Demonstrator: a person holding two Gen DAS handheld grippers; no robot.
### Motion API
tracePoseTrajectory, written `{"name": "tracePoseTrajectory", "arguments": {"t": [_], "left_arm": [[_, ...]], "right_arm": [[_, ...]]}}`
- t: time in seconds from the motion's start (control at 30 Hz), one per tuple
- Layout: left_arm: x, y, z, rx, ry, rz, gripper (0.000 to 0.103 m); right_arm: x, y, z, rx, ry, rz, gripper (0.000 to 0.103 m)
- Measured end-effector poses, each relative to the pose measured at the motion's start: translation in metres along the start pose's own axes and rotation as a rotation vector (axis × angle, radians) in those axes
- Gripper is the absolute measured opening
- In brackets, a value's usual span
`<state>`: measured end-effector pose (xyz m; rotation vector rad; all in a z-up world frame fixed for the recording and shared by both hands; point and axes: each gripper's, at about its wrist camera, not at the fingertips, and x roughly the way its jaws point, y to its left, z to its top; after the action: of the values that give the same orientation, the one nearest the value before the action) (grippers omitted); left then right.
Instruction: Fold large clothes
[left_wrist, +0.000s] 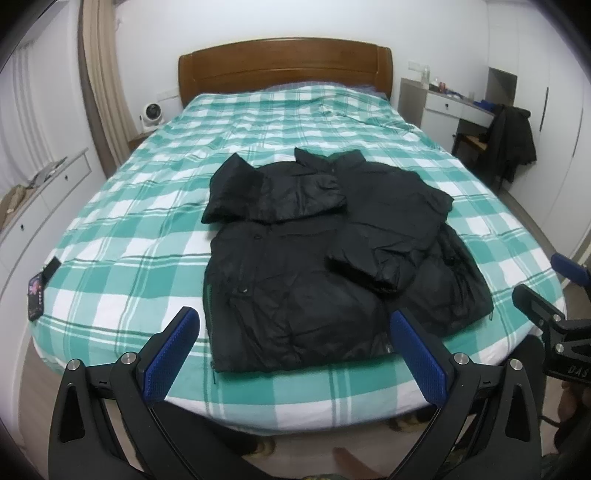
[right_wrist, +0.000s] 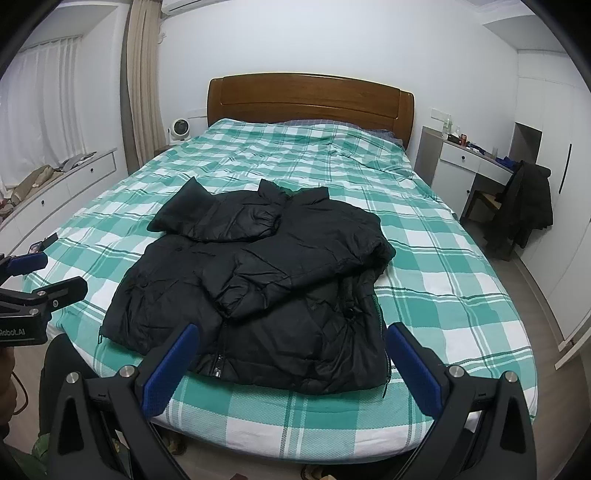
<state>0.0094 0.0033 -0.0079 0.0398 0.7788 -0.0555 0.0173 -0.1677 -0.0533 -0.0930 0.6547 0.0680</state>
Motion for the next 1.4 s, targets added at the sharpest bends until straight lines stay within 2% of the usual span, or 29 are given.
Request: {"name": "tracePoseTrajectory", "arguments": {"t": [1.4], "left_arm": [[-0.003,0.003,-0.001,-0.005,0.001,-0.003,0.103]], "right_arm": [[-0.002,0.011,0.001,-0.05,-0.004,0.018,0.103]]}}
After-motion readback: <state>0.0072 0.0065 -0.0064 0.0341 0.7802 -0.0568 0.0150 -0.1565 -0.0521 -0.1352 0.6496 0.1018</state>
